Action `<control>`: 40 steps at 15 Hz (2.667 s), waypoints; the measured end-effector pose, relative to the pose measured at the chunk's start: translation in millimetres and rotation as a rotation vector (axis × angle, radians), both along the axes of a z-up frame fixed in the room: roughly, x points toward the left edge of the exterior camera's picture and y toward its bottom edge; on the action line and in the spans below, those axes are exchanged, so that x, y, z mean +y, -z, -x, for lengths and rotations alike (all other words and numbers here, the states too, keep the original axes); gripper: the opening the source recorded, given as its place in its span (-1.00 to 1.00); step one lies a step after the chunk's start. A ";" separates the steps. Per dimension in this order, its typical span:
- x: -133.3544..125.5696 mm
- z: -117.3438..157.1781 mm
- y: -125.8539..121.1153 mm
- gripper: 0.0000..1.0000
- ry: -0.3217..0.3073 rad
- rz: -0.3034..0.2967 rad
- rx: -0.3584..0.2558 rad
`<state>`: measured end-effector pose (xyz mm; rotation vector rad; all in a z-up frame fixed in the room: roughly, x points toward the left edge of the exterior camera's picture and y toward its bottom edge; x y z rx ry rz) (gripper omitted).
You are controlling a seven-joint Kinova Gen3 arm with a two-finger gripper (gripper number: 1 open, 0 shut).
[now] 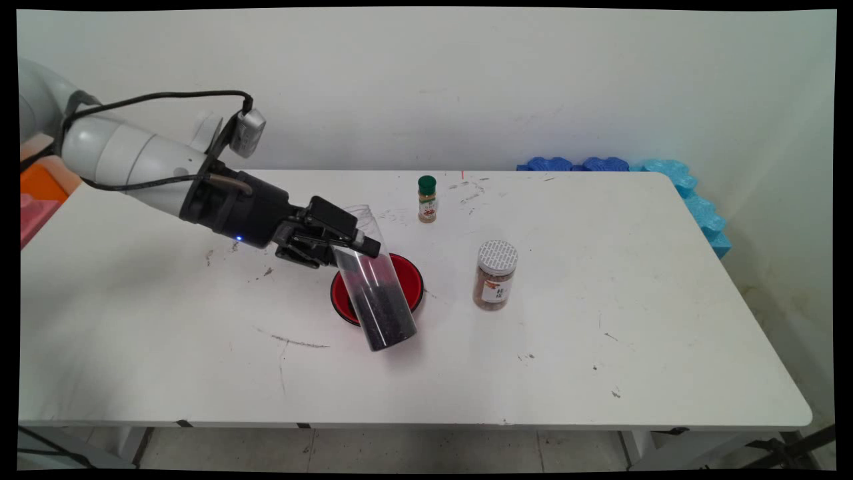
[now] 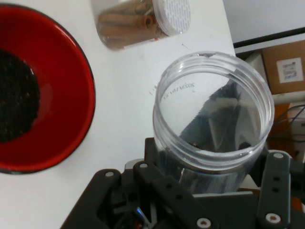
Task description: Pour the black seasoning powder in the red bowl
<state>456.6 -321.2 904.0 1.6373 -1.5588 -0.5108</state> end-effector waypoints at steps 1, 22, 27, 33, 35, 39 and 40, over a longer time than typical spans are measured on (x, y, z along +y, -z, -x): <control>0.4 1.0 0.7 -1.00 -0.013 -0.021 0.011; -8.5 17.4 15.0 -1.00 -0.300 -0.390 0.195; -10.0 18.0 18.0 -1.00 -0.377 -0.485 0.247; -7.9 19.1 21.2 -1.00 -0.439 -0.579 0.294; -7.1 19.7 22.5 -1.00 -0.466 -0.615 0.314; -6.0 20.6 24.4 -1.00 -0.504 -0.669 0.347; -5.9 21.0 24.7 -1.00 -0.512 -0.681 0.355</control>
